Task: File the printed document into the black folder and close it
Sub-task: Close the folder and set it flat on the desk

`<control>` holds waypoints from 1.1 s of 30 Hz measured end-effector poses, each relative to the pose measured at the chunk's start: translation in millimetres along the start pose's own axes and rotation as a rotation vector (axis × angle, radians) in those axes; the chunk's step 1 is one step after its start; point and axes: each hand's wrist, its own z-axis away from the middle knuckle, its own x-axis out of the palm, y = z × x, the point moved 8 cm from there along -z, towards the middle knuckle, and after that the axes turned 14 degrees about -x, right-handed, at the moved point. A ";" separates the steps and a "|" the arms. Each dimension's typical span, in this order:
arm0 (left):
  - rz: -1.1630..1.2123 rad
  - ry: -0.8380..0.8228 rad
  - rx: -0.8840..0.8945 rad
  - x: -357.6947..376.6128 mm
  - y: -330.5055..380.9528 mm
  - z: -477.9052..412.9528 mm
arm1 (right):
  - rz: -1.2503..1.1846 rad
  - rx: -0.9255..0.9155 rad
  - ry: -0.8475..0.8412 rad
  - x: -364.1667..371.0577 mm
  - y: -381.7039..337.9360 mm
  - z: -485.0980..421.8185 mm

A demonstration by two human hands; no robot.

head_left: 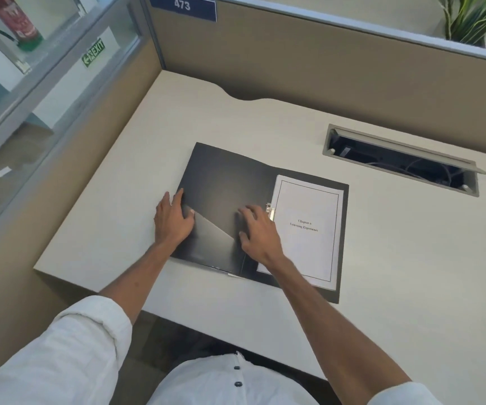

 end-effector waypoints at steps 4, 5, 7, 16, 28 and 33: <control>0.139 -0.064 -0.092 -14.6 -16.8 -6.1 | -0.027 -0.020 -0.029 15.1 -25.7 -16.1; 0.156 -0.056 -0.099 -19.3 -18.3 -5.7 | -0.027 -0.017 -0.039 17.8 -29.1 -18.1; 0.165 -0.034 -0.094 -27.9 -18.3 -3.8 | -0.022 -0.018 -0.055 21.0 -33.9 -20.6; 0.435 -0.015 0.045 -66.3 -15.3 8.0 | -0.119 -0.045 -0.051 18.7 -52.8 -18.6; 0.731 -0.256 0.330 -59.2 65.5 73.7 | -0.720 0.121 0.387 -37.6 -17.4 16.6; 0.424 -0.213 0.595 -5.3 116.0 123.1 | -0.905 0.222 0.528 -71.7 11.5 45.6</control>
